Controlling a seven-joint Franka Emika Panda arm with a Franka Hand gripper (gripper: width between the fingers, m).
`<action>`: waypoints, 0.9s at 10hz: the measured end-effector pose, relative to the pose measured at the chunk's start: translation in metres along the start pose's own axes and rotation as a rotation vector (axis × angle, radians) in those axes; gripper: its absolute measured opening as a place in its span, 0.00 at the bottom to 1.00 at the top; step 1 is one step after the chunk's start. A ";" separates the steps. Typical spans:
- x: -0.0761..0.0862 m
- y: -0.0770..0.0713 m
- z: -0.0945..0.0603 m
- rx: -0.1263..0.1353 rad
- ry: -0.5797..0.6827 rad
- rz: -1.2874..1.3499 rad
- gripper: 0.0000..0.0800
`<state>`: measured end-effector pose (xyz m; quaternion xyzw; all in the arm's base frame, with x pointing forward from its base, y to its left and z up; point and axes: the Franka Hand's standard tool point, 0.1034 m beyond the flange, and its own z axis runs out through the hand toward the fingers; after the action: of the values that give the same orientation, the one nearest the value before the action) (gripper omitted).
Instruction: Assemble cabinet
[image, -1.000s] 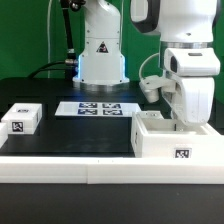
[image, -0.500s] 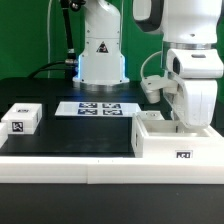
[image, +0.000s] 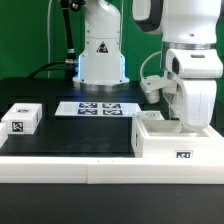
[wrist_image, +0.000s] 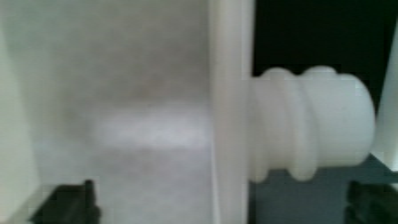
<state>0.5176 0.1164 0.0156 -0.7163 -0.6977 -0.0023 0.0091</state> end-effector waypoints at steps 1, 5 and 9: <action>0.000 -0.001 0.000 0.002 0.000 0.000 0.91; 0.000 -0.006 0.000 0.001 0.001 0.014 1.00; 0.001 -0.045 -0.035 -0.023 -0.007 0.062 1.00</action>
Offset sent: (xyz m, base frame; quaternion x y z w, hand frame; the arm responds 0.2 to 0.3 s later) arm 0.0000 0.0000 0.0000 0.0000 0.0000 0.0000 1.0000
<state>0.4727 0.1181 0.0512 -0.7378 -0.6750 -0.0075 -0.0018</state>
